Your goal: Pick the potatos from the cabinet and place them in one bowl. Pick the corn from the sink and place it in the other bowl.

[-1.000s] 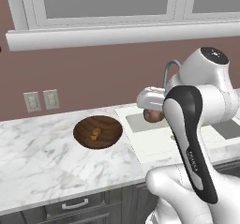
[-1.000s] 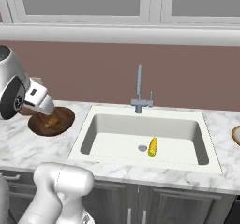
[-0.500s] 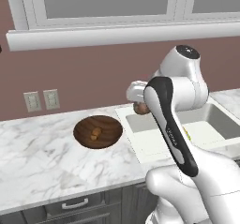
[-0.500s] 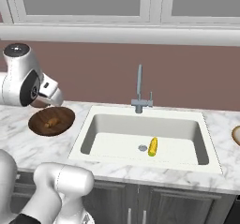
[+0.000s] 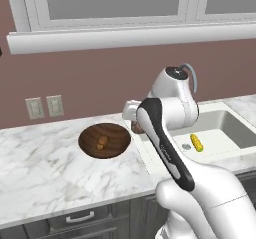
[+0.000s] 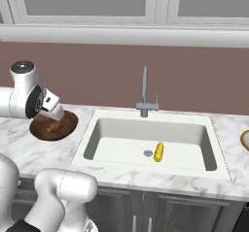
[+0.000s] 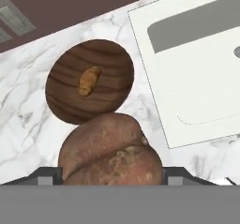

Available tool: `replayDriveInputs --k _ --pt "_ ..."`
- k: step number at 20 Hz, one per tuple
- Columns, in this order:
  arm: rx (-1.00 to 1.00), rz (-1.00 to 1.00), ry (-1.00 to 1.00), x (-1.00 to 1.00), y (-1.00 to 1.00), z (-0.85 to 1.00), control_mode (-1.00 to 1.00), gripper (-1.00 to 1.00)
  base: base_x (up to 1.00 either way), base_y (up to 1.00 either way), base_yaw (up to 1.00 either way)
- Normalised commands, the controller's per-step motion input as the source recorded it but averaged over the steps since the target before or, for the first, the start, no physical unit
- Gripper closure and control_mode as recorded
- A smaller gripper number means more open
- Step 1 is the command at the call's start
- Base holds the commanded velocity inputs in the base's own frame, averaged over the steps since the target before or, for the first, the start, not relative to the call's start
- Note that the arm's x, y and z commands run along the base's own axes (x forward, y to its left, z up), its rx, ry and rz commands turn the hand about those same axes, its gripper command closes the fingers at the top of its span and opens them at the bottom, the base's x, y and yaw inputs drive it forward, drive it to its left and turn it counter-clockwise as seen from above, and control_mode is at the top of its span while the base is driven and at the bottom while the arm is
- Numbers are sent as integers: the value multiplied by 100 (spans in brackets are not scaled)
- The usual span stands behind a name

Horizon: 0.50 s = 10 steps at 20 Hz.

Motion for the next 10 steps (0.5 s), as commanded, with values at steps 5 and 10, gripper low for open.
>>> replayDriveInputs --k 5,10 --pt "2 4 0 58 10 -62 -100 100 0 0 0" --pt "0 15 5 48 4 -4 -100 100 0 0 0"
